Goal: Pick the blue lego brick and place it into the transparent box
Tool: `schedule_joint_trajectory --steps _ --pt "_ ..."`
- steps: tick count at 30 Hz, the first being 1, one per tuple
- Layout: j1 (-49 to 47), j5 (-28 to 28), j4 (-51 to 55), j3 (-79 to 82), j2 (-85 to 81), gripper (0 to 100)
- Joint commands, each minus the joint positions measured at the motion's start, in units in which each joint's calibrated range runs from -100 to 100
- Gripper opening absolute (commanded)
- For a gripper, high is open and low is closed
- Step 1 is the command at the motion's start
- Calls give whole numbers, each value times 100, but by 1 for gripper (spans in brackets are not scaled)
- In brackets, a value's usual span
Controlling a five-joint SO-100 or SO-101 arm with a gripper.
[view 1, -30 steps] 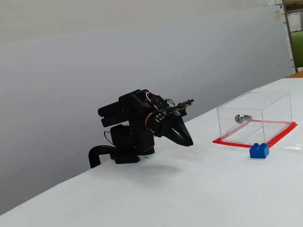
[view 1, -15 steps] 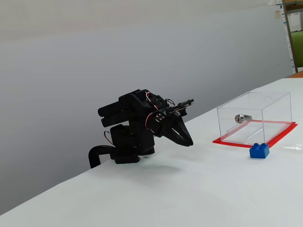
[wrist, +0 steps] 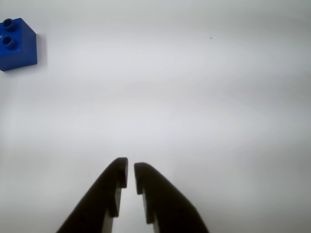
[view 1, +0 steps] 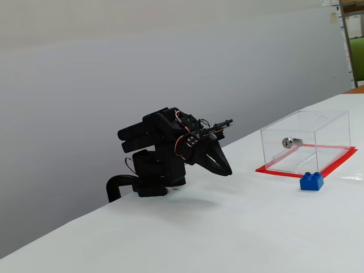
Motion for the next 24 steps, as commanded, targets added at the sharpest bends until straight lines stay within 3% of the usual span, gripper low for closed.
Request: schedule_joint_trajectory --steps 1,24 --pt "-8 57 3 59 -59 1" --pt "51 31 3 59 -59 1"
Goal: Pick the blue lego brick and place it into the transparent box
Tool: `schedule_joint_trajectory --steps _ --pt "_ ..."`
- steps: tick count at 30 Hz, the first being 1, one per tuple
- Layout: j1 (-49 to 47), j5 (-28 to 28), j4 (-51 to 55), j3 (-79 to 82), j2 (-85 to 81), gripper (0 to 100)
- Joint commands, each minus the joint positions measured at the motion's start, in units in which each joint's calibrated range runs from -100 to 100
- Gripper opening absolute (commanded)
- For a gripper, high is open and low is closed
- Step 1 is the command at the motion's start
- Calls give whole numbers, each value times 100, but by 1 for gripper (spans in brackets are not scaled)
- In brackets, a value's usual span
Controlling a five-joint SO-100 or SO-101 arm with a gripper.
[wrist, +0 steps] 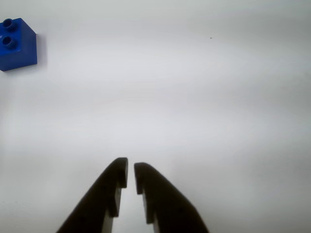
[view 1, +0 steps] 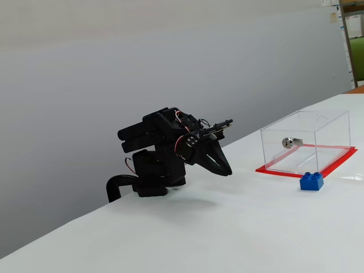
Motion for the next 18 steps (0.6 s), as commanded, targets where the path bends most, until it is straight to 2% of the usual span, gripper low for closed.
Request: schedule_joint_trajectory --steps 1,8,18 --pt "22 47 3 59 -59 1" --pt "-119 26 29 -22 -17 2" --pt "-400 26 3 -1152 442 2"
